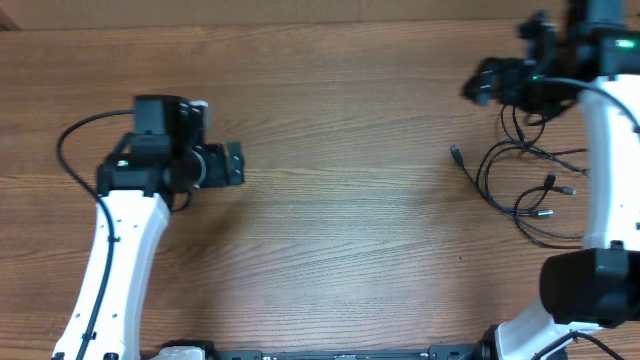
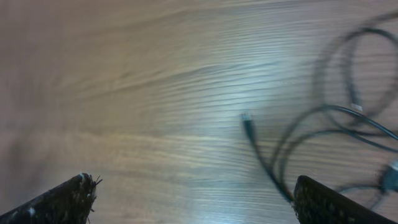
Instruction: Untangle cables
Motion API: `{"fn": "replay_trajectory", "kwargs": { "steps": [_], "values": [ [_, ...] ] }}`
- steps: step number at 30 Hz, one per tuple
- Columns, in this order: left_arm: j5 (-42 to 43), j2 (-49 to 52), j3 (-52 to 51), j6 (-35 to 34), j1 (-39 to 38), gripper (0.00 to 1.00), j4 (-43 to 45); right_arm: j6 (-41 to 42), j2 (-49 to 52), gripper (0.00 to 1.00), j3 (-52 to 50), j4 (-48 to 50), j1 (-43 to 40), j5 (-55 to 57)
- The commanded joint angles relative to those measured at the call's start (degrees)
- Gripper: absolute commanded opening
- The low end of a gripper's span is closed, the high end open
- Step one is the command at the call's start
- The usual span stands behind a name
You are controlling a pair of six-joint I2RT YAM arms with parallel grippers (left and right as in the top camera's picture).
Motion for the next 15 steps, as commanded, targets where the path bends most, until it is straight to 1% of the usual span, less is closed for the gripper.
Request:
{"fn": "replay_trajectory", "kwargs": {
  "steps": [1,2,5,8,11,15],
  "values": [
    [-7.8,0.0,0.9,0.8,-3.5,1.00,-4.9,2.8,-1.4,1.00,0.8,-0.6,6.2,9.3],
    [-8.1,0.0,0.9,-1.0,-3.7,0.99,-7.8,5.8,-1.4,1.00,0.8,-1.1,8.1,12.2],
    [-7.2,0.0,0.9,-6.3,-2.8,1.00,-16.3,8.9,-1.4,1.00,0.8,-3.5,10.9,12.3],
    [-5.9,-0.7,0.9,-6.5,-2.0,1.00,-21.4,11.5,-1.7,1.00,0.6,-6.6,11.1,11.1],
    [-5.9,-3.7,0.5,-5.9,-2.1,0.99,-21.4,11.3,-4.5,1.00,-1.5,-6.0,11.1,11.0],
    [-5.8,-12.9,-1.9,-4.7,-2.1,1.00,-17.4,11.3,-14.3,1.00,-9.7,0.6,11.0,11.0]
  ]
}}
